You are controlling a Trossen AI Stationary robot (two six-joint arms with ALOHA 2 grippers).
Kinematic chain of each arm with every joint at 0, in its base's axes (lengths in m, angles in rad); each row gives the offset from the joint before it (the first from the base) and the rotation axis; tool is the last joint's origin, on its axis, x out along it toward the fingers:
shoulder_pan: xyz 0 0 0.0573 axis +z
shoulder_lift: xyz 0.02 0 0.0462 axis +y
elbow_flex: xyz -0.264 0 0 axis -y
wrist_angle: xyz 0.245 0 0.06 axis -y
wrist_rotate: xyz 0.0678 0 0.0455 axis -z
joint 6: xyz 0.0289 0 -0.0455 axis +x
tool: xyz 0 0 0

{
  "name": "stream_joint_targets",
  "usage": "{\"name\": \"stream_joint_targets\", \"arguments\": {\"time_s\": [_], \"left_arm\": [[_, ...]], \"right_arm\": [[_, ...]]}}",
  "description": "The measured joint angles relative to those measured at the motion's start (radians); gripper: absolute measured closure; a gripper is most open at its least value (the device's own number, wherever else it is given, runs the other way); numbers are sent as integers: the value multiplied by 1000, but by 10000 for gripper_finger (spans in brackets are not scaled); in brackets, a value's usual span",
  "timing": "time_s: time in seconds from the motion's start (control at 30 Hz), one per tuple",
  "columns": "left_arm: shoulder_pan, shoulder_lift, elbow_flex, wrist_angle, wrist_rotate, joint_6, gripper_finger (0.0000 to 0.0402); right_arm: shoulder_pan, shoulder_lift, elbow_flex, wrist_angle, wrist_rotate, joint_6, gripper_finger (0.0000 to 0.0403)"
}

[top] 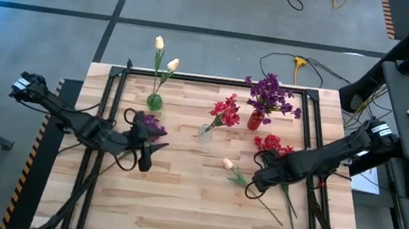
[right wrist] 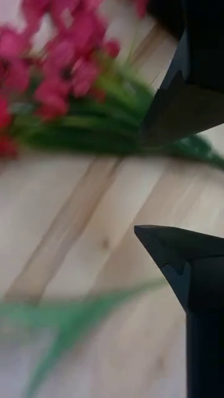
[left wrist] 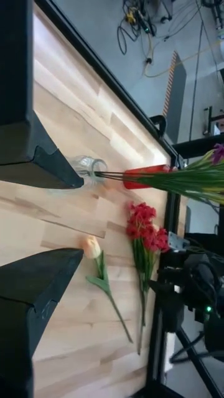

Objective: Sort flowers into vase by color
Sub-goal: Put the right red flowers into the transparent vase

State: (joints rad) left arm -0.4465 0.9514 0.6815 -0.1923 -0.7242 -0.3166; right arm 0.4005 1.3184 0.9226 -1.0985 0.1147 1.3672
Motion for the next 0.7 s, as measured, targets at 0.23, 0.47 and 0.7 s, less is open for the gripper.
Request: {"name": "stream_joint_targets", "arguments": {"time_s": [0.23, 0.47, 0.7], "left_arm": [[0, 14, 7, -7, 0, 0, 253], [0, 13, 5, -8, 0, 0, 253], [0, 13, 4, -10, 0, 0, 253]], "right_arm": [[-4, 68, -7, -179, -63, 27, 193], [-4, 12, -78, -121, -66, 31, 193], [-4, -46, -196, -1, -122, 75, 193]]}}
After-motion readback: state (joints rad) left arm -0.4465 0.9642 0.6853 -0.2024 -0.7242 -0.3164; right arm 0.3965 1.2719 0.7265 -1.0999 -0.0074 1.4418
